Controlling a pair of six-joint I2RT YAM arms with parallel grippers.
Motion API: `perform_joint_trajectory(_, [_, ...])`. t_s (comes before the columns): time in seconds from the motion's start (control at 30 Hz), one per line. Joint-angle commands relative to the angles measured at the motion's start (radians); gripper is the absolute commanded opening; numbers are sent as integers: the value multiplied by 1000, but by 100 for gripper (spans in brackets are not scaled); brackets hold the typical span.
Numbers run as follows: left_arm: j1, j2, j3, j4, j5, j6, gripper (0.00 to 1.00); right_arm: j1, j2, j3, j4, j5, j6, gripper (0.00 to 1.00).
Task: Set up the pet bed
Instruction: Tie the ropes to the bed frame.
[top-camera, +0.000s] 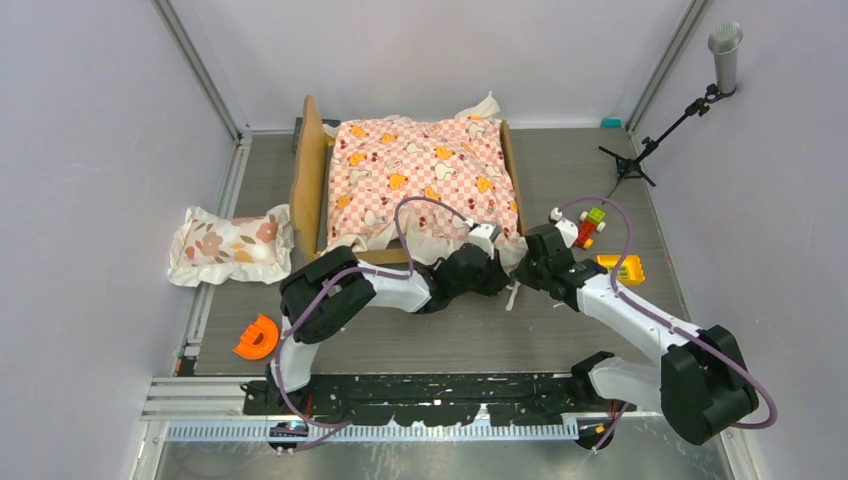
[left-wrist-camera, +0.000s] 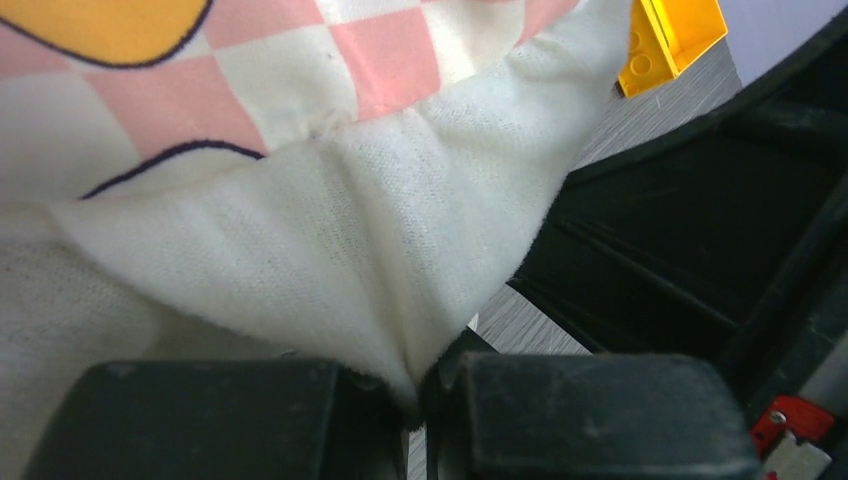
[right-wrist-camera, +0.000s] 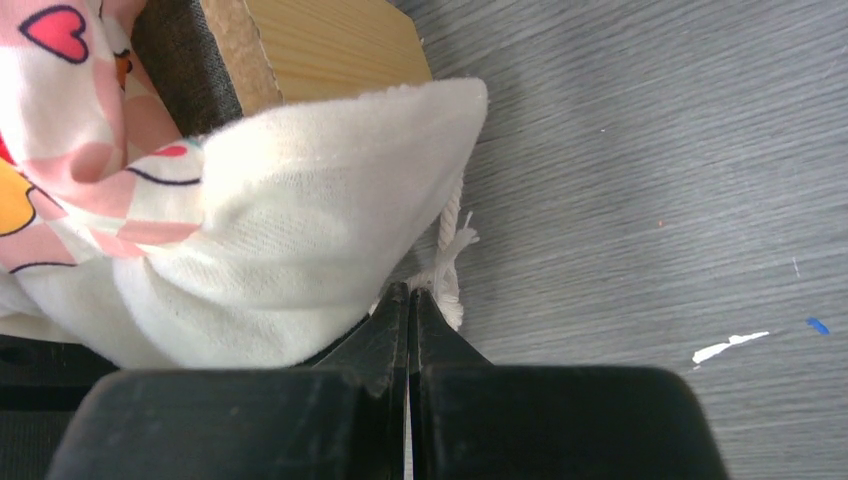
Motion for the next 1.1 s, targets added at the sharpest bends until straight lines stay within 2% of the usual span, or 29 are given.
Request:
perform_joint_trajectory(0.0, [-2, -53, -15, 53, 15, 12, 5, 3, 27, -15, 122, 36, -10, 1])
perform_joint_trajectory(0.73, [-3, -57, -28, 73, 31, 22, 5, 1, 199, -22, 224, -103, -17, 1])
perform_joint_trajectory(0.87, [-3, -54, -29, 72, 27, 21, 5, 1, 217, -24, 221, -125, -13, 5])
perform_joint_trajectory(1.07, [-2, -53, -27, 62, 21, 23, 12, 2, 251, -13, 188, -132, -11, 7])
